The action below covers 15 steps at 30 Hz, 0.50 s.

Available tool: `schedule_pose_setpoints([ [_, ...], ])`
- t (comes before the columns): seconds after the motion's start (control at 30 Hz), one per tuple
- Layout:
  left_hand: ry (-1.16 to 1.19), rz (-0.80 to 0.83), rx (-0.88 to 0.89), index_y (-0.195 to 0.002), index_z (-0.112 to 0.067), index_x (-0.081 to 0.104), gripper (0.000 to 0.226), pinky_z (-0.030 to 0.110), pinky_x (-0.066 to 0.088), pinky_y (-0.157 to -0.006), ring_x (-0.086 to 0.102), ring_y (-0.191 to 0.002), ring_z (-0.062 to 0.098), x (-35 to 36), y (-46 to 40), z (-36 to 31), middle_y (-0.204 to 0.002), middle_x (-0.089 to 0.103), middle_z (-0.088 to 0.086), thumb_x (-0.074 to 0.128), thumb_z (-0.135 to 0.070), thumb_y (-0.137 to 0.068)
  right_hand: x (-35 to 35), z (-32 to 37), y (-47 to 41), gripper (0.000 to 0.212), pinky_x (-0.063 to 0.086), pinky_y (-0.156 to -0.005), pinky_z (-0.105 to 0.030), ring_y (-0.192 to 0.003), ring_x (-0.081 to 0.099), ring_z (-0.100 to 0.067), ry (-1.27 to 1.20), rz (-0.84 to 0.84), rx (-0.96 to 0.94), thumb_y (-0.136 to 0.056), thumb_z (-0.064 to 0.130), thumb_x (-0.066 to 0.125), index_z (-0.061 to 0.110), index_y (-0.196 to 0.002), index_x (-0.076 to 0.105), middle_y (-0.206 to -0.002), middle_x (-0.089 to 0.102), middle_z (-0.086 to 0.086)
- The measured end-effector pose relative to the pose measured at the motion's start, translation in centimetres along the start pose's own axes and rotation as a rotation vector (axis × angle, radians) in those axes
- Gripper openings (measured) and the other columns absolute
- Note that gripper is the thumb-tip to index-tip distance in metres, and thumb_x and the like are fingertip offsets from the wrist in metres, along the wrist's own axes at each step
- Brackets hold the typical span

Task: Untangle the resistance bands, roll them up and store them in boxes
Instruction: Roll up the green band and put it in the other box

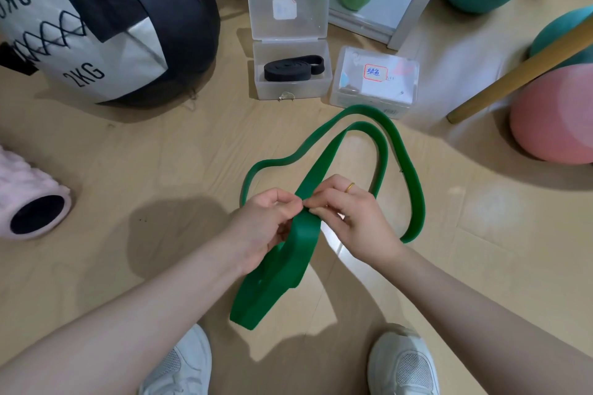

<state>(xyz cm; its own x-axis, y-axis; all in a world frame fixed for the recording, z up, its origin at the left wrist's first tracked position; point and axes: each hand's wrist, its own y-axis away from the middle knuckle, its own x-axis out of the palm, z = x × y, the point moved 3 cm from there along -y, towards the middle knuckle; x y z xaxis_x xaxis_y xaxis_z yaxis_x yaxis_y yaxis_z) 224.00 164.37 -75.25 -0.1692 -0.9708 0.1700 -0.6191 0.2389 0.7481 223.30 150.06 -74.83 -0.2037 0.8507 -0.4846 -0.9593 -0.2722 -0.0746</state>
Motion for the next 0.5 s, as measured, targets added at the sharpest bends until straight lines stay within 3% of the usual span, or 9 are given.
schedule_pose_setpoints([
  [0.1, -0.167, -0.048, 0.218, -0.084, -0.020, 0.055, 0.011, 0.022, 0.041, -0.060, 0.054, -0.055, 0.004, 0.4, -0.2, -1.4, -0.063, 0.063, -0.008, 0.054, -0.012, -0.091, -0.6, -0.2, -0.5, 0.017, 0.052, -0.077, -0.032, -0.076, 0.057, -0.012, -0.386, -0.104, 0.386, -0.083, 0.010, 0.065, 0.024, -0.094, 0.064, -0.084, 0.057, 0.002],
  [0.2, -0.254, -0.053, 0.430, -0.081, -0.022, 0.053, 0.017, 0.023, 0.046, -0.067, 0.060, -0.068, 0.008, 0.6, -0.2, -2.8, -0.074, 0.064, -0.002, 0.056, -0.009, -0.089, -1.1, -0.2, -0.7, 0.017, 0.057, -0.074, -0.033, -0.071, 0.063, -0.015, -0.671, -0.136, 0.628, -0.084, 0.007, 0.063, 0.015, -0.099, 0.059, -0.088, 0.059, -0.007],
  [0.33, -0.376, -0.029, 0.571, -0.079, -0.028, 0.054, 0.026, 0.020, 0.049, -0.071, 0.061, -0.072, 0.002, 0.6, 0.0, -3.3, -0.074, 0.061, -0.010, 0.057, -0.004, -0.087, -1.6, 0.2, -1.2, 0.006, 0.055, -0.067, -0.024, -0.070, 0.065, -0.016, -0.765, -0.045, 0.637, -0.087, -0.001, 0.056, 0.004, -0.089, 0.060, -0.085, 0.060, -0.016],
  [0.5, -0.428, -0.048, 0.589, -0.075, -0.039, 0.056, 0.034, 0.037, 0.054, -0.078, 0.065, -0.078, 0.011, -0.2, -0.3, -2.6, -0.077, 0.064, -0.010, 0.059, -0.007, -0.086, -1.1, 0.4, -1.4, 0.018, 0.053, -0.082, -0.043, -0.074, 0.059, -0.023, -0.580, 0.014, 0.557, -0.089, -0.002, 0.053, 0.015, -0.092, 0.061, -0.076, 0.060, -0.007],
])
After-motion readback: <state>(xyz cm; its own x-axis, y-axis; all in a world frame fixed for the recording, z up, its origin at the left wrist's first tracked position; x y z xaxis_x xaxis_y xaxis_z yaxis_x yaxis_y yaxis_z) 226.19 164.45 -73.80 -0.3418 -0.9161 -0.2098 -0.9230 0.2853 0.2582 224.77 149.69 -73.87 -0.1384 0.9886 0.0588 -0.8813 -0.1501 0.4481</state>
